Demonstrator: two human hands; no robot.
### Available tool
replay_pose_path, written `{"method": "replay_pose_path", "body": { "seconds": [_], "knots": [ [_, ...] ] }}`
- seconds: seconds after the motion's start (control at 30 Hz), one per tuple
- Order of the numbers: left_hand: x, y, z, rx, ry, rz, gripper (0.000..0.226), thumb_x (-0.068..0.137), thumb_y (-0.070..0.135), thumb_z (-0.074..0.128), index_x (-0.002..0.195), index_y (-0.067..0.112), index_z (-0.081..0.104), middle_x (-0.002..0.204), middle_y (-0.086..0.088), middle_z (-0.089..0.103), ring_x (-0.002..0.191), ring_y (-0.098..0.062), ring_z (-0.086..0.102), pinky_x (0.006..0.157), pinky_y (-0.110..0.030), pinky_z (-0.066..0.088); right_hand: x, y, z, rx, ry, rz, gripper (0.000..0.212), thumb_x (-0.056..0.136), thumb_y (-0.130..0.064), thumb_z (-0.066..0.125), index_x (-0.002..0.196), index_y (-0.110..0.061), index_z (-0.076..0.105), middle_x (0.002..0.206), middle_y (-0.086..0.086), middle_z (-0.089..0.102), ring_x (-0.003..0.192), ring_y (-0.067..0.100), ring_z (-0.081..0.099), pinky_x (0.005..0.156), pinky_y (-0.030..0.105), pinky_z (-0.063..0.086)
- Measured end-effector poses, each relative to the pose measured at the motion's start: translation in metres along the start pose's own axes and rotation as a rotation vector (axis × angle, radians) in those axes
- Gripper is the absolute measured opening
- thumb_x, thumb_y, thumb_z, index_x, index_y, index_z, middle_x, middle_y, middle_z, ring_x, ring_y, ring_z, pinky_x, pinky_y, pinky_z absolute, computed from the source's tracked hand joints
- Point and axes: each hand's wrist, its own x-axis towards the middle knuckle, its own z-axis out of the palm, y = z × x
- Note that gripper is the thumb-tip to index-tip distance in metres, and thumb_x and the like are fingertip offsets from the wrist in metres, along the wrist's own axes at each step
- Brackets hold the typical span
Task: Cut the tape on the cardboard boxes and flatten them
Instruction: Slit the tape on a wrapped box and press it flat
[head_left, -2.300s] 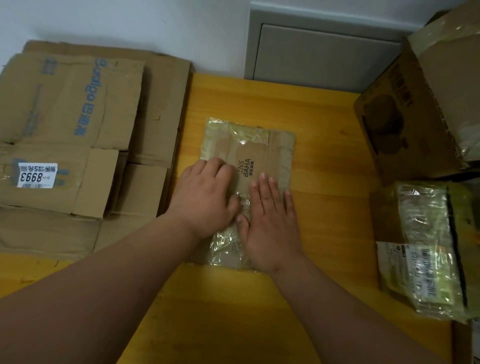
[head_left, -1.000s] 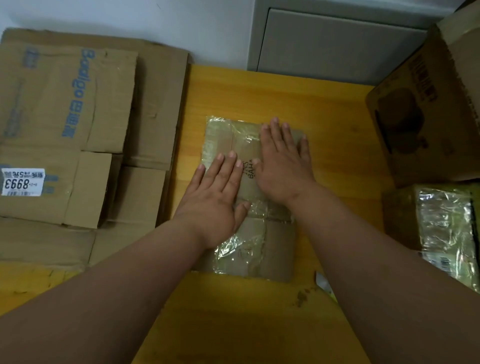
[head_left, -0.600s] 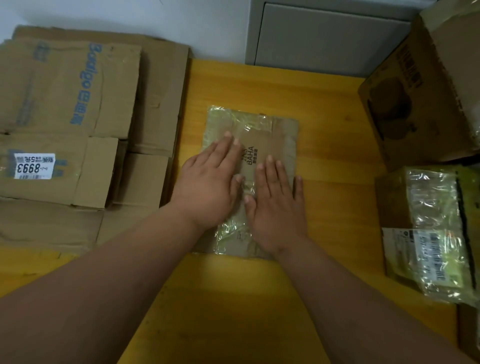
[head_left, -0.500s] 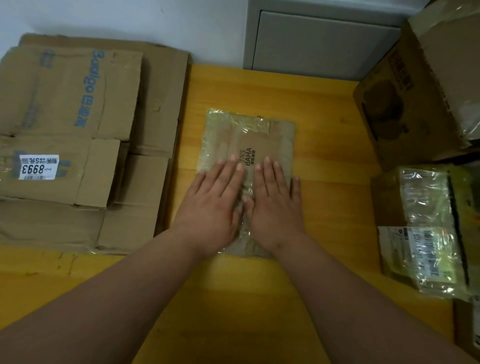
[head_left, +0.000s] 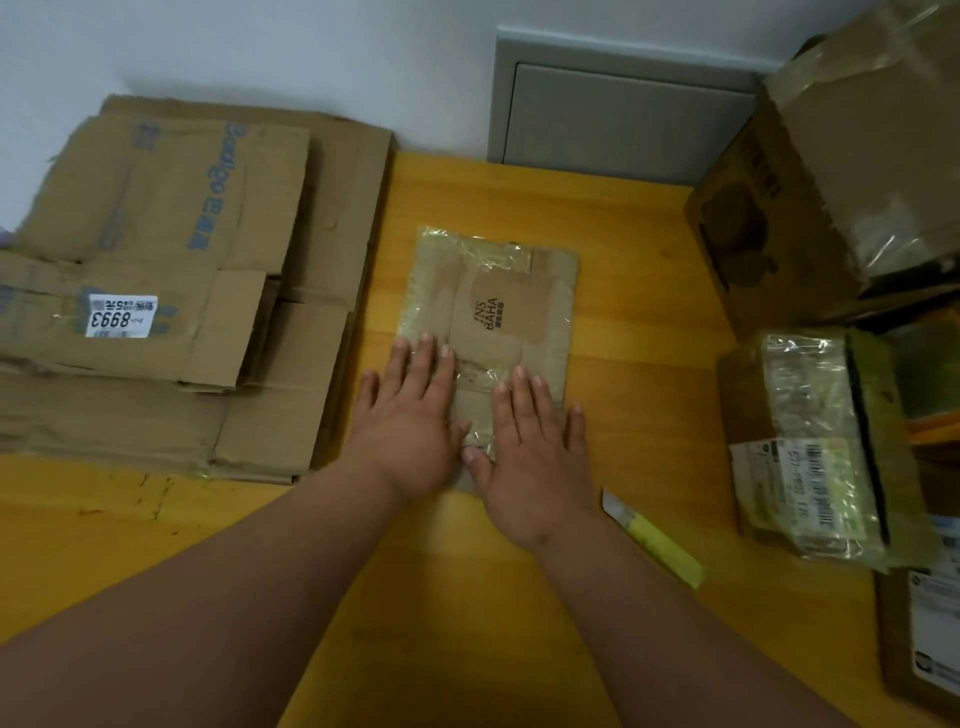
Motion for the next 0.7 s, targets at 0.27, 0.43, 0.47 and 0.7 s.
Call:
{"method": "replay_pose_path", "body": {
  "seconds": [0.27,0.43,0.47,0.7],
  "knots": [
    [-0.012,0.016,-0.01,-0.22,0.058,-0.31,0.09,0.088,0.05,0.063,0.156,0.034,0.005,0.165,0.001,-0.006,0.148,-0.03,0.009,0.114,-0.052,0.026,-0.012,-0.001,-0.018,0.174,0.06,0.224,0.092,0.085,-0.069,0.054,0.154,-0.031,0.008,0.164,0.008,-0.009,0.148,0.03,0.002,0.116,0.048,0.016],
    [-0.016,0.025,-0.022,-0.344,0.038,-0.412,0.09,0.077,0.037,0.077,0.145,0.045,0.018,0.144,-0.01,0.033,0.121,-0.038,0.045,0.099,-0.05,0.045,-0.014,-0.001,-0.032,0.397,0.063,0.306,0.082,0.084,-0.035,0.07,0.149,-0.039,0.021,0.155,0.01,0.011,0.135,0.034,0.023,0.11,0.038,0.03],
    [-0.018,0.027,-0.024,-0.361,0.039,-0.413,0.089,0.079,0.032,0.076,0.145,0.046,0.017,0.139,-0.009,0.035,0.111,-0.035,0.051,0.091,-0.047,0.049,-0.014,0.002,-0.035,0.466,0.06,0.338,0.079,0.085,-0.027,0.068,0.148,-0.041,0.023,0.152,0.01,0.016,0.131,0.033,0.028,0.107,0.036,0.032],
    [-0.028,0.04,-0.038,-0.433,0.12,-0.293,0.08,0.086,0.011,0.054,0.149,0.043,0.017,0.135,-0.003,0.035,0.084,-0.018,0.044,0.071,-0.032,0.045,-0.02,0.02,-0.056,0.924,0.087,0.376,0.074,0.089,-0.01,0.062,0.15,-0.029,0.026,0.129,0.002,0.055,0.102,0.019,0.058,0.084,0.032,0.052]
  ]
}}
